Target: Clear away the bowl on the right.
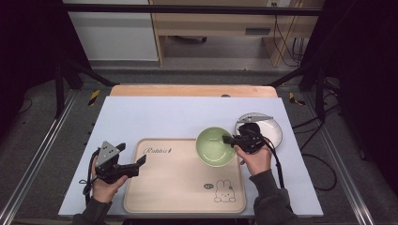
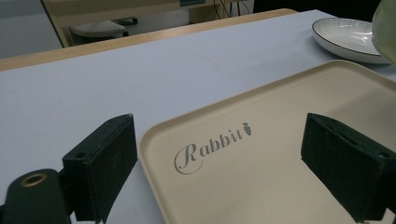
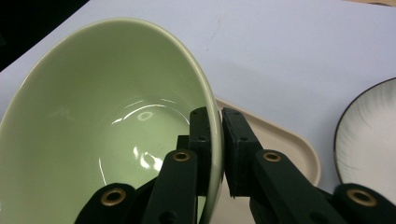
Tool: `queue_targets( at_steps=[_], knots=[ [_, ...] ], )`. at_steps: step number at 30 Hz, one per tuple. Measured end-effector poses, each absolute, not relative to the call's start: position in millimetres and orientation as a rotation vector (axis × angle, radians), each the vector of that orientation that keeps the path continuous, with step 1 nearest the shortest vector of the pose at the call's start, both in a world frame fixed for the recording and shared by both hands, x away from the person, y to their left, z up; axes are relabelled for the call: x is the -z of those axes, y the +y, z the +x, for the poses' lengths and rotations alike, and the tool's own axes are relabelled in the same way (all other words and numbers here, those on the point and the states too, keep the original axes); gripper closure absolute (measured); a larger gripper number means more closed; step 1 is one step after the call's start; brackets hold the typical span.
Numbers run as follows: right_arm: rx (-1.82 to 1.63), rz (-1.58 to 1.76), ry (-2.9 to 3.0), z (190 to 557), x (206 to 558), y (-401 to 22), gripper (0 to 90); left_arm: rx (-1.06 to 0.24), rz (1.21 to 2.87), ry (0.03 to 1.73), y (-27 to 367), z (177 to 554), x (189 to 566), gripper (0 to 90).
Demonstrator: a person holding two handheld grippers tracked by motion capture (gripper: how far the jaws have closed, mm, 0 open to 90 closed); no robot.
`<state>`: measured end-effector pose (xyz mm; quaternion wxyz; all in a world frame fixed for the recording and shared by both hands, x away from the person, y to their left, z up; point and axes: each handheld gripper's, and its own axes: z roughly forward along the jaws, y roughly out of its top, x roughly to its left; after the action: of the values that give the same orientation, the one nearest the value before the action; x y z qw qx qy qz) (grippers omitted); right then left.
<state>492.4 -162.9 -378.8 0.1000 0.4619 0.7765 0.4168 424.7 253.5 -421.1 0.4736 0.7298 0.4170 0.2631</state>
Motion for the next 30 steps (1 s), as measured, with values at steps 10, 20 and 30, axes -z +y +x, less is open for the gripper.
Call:
queue_targets(
  at_steps=[10, 20, 30],
  knots=[
    [-1.258, 1.334, 2.325, 492, 376, -144, 83.1, -0.639, 1.780, 1.017, 254, 423, 421, 10.2],
    [-1.265, 1.301, 2.364, 492, 376, -125, 83.1, -0.637, 1.775, 1.008, 255, 420, 419, 10.2],
    [-1.264, 1.283, 2.393, 491, 379, -106, 83.1, -0.640, 1.765, 0.997, 256, 414, 416, 10.1]
  ],
)
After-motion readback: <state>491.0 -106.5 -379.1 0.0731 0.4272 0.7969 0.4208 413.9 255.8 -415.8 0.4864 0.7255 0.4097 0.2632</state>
